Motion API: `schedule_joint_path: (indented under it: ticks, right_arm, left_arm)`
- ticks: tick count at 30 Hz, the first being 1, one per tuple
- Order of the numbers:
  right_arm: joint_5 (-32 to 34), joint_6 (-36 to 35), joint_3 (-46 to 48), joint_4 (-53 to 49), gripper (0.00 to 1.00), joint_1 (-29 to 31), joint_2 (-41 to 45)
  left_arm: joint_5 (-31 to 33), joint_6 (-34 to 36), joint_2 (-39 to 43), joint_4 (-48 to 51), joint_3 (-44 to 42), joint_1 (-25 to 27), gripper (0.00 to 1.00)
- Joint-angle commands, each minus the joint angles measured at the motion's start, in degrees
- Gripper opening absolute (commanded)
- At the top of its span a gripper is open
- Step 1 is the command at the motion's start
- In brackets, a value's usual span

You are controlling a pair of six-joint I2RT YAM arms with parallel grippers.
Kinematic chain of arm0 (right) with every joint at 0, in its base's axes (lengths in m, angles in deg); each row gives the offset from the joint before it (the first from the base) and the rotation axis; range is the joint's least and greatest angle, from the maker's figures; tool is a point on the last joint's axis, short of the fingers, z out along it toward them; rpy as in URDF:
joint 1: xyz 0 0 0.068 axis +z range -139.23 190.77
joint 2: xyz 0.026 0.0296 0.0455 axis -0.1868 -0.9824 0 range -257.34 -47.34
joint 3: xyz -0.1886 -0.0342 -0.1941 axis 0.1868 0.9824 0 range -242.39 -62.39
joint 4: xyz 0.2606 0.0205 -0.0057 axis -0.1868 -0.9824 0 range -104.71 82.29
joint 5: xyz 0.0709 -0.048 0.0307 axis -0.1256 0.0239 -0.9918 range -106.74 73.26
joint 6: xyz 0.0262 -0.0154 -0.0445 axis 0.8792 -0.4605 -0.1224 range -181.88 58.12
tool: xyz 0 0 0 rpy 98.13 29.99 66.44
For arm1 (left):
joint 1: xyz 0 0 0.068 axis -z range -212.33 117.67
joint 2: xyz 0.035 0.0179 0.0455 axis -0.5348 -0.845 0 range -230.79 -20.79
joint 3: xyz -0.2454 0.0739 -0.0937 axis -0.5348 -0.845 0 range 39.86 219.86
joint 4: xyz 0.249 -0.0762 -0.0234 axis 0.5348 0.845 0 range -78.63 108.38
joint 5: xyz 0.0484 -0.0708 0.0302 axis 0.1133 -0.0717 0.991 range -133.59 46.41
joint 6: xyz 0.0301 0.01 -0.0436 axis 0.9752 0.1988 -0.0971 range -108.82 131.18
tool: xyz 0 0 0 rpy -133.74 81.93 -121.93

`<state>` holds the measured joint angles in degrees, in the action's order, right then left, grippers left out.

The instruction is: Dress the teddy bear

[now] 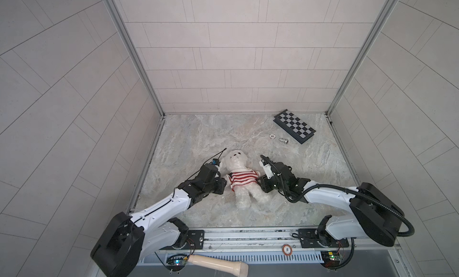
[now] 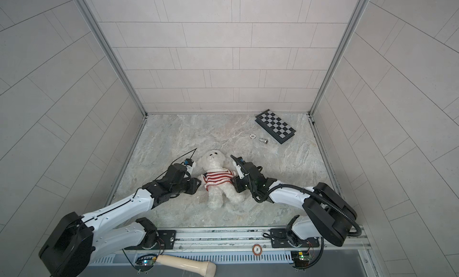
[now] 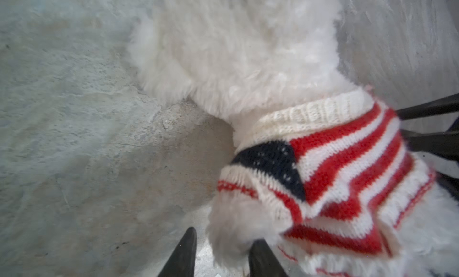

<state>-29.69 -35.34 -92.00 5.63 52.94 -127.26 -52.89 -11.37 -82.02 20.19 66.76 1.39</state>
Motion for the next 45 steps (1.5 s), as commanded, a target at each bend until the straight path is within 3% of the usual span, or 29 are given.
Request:
schedule_joint_path:
  ticks: [1, 4, 7, 11, 15, 19, 26, 34, 39, 45]
  right_arm:
    - [-1.9, 4.0, -1.6, 5.1, 0.37, 3.2, -1.4]
    - [-2.3, 7.1, -1.8, 8.8, 0.37, 5.5, -2.6]
    - [-2.2, 8.9, -1.8, 11.0, 0.36, 6.4, -2.2]
    - [0.3, 7.5, 0.1, 10.1, 0.37, 5.3, 1.9]
    - [1.9, 6.3, 4.7, 8.6, 0.39, 1.5, 7.1]
    - [1.9, 4.9, 6.3, 5.9, 0.41, -1.0, 9.2]
    - [1.1, 5.1, 7.6, 8.0, 0.41, -1.5, 7.4]
    - [-5.5, 9.3, 4.9, 19.7, 0.45, -1.5, -0.2]
    - [-7.5, 12.7, 5.7, 27.9, 0.45, -1.5, -5.2]
    - [-4.4, 10.4, 5.6, 22.9, 0.4, 0.2, -3.0]
  left_arm:
    - [3.2, 1.0, 4.0, 6.7, 4.0, -0.3, 0.5]
    - [7.1, 2.0, 10.1, 13.6, 7.4, -0.1, 0.54]
    - [5.0, 2.9, 12.6, 15.8, 11.4, -0.1, 0.56]
    - [-3.6, -1.1, 7.4, 8.9, 12.2, 2.2, 0.54]
    - [-1.8, -3.1, -0.1, 4.3, 13.7, 9.1, 0.54]
    - [-2.4, -4.0, -5.5, 0.2, 13.6, 10.1, 0.51]
    - [-1.9, -3.3, -11.4, -1.6, 11.1, 7.9, 0.4]
    - [-1.8, -2.9, -11.1, -2.3, 7.7, 4.7, 0.28]
    - [-2.8, -1.6, -11.7, -3.3, 6.1, 2.3, 0.27]
    - [-4.6, -2.0, -13.0, -5.5, 4.2, 0.5, 0.22]
